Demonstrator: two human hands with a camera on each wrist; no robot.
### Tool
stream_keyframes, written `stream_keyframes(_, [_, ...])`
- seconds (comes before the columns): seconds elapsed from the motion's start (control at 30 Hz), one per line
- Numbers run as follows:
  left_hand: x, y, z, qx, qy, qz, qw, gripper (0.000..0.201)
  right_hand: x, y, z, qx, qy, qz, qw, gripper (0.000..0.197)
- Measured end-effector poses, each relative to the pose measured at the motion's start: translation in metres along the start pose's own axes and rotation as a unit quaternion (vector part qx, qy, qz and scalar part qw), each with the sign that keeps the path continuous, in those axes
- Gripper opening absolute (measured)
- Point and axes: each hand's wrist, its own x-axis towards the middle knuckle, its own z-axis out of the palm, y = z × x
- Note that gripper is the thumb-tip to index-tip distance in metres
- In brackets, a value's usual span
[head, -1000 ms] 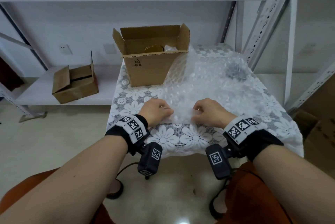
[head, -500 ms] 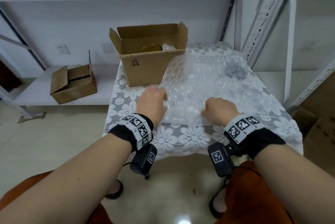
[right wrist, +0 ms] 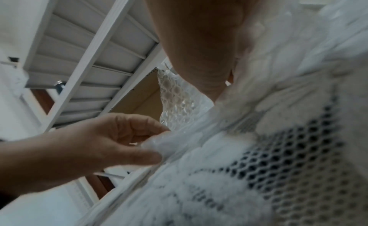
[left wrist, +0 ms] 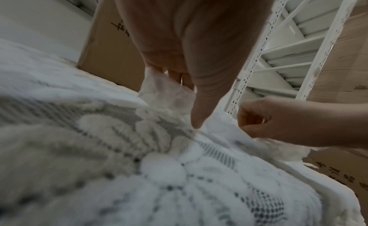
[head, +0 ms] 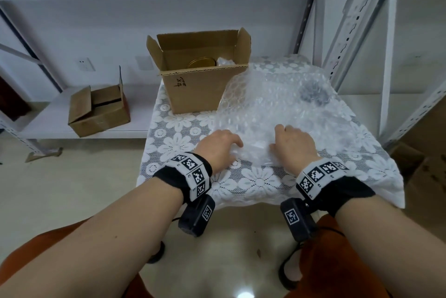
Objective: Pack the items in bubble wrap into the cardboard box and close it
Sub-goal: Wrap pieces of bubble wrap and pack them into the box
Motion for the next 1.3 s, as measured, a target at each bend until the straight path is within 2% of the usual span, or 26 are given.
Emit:
stream_keyframes(0.07, [0.002,0.003,-0.004,-0.003,0.011,-0.025,1.000,0.028,-0.001,-0.004,-0.003,-0.034,0.094,-0.050,0.994,0.017])
stream_keyframes(0.13, [0.005,0.005,-0.011,-0.005,0.011,-0.051,0.999,0.027,-0.005,-0.011,-0.007,0.015,0.146,-0.121,0.982,0.023])
stream_keyframes(0.23, [0.007,0.005,-0.024,0.020,-0.016,-0.075,0.997,0.026,-0.014,-0.018,-0.007,0.021,0.031,-0.183,0.982,0.038])
stream_keyframes(0.3, [0.006,0.003,-0.030,0.031,-0.034,-0.085,0.995,0.028,-0.017,-0.021,-0.007,-0.002,-0.013,-0.194,0.981,0.032])
stream_keyframes(0.4, [0.005,0.003,-0.035,0.035,-0.054,-0.092,0.994,0.027,-0.019,-0.022,-0.013,0.023,-0.017,-0.190,0.981,0.008])
stream_keyframes(0.6, [0.007,0.002,-0.040,0.055,-0.110,-0.102,0.987,0.027,-0.014,-0.027,-0.022,0.118,-0.085,-0.112,0.983,0.012])
stream_keyframes(0.8, [0.003,-0.004,-0.036,0.065,-0.166,-0.130,0.975,0.023,0.002,-0.020,-0.024,0.134,-0.139,-0.057,0.980,0.031])
stream_keyframes(0.87, [0.002,-0.006,-0.034,0.074,-0.159,-0.139,0.975,0.026,0.007,-0.021,-0.021,0.128,-0.130,-0.055,0.982,0.036])
stream_keyframes(0.93, [0.000,-0.006,-0.031,0.080,-0.124,-0.145,0.978,0.025,0.011,-0.024,-0.017,0.123,-0.127,-0.061,0.982,0.041])
stream_keyframes(1.0, [-0.002,-0.007,-0.027,0.085,-0.026,-0.114,0.989,0.026,0.014,-0.026,-0.015,0.116,-0.134,-0.064,0.982,0.042])
stream_keyframes(1.07, [-0.004,-0.005,-0.025,0.068,0.084,-0.051,0.993,0.025,0.016,-0.027,-0.014,0.094,-0.141,-0.063,0.983,0.038])
stream_keyframes(1.1, [-0.005,-0.003,-0.024,0.047,0.109,-0.023,0.993,0.022,0.016,-0.028,-0.013,0.081,-0.142,-0.063,0.985,0.033])
stream_keyframes(1.17, [-0.007,-0.001,-0.022,0.008,0.095,0.012,0.995,0.021,0.017,-0.031,-0.012,0.066,-0.138,-0.058,0.986,0.025])
stream_keyframes(1.23, [-0.009,0.000,-0.018,-0.006,0.032,0.017,0.999,0.033,0.017,-0.032,-0.010,0.064,-0.130,-0.052,0.988,0.025])
stream_keyframes(1.3, [-0.012,-0.002,-0.013,0.029,-0.017,0.012,0.999,0.040,0.017,-0.032,-0.008,0.055,-0.110,-0.053,0.991,0.027])
